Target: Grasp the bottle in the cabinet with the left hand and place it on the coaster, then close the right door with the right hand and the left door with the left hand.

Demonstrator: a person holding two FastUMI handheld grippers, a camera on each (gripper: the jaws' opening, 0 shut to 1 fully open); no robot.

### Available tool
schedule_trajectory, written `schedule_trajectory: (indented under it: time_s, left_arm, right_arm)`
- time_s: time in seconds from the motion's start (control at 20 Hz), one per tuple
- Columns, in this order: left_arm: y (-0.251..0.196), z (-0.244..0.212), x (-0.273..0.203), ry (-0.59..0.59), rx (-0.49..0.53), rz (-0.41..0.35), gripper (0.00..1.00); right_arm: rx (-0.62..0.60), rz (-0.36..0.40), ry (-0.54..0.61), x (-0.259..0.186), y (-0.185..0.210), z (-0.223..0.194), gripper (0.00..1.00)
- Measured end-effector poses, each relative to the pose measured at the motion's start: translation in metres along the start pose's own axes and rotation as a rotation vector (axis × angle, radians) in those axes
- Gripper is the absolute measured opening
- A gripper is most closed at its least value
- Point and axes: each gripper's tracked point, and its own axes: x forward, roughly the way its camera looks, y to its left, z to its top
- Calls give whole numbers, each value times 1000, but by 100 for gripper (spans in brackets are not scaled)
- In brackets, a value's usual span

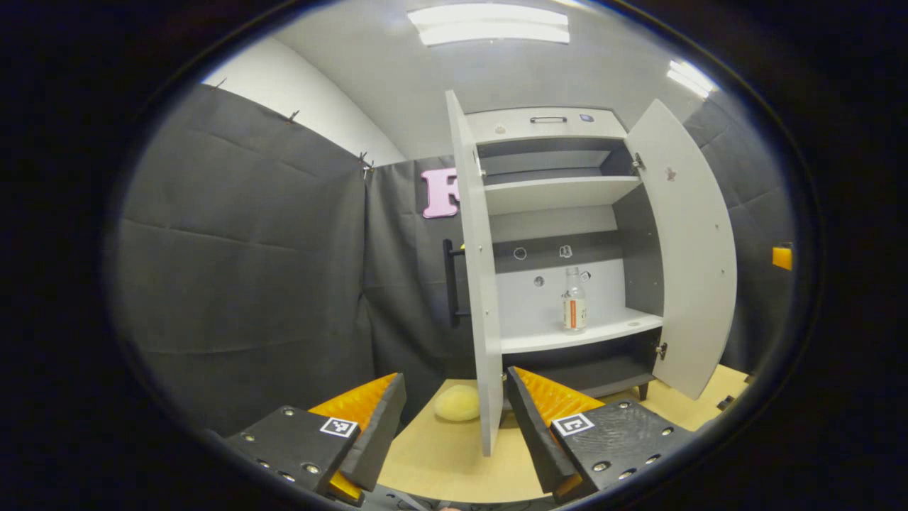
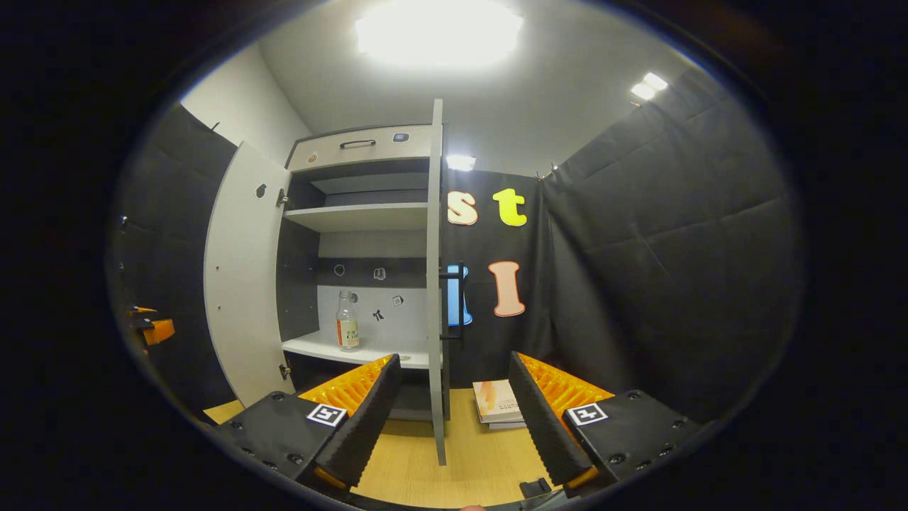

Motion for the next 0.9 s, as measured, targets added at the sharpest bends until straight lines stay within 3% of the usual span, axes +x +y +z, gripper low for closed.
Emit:
schedule_trajectory:
  time_s: [0.4,0.9]
  left_arm:
    - [-23,9,2,-11,-9,-6,84]
    - [-99,35,9,-30,-67,-56,84]
  right_arm:
    - [-11,-1,16,-3,-18,-9,97]
    - [42,50,28,-3,-47,-25,97]
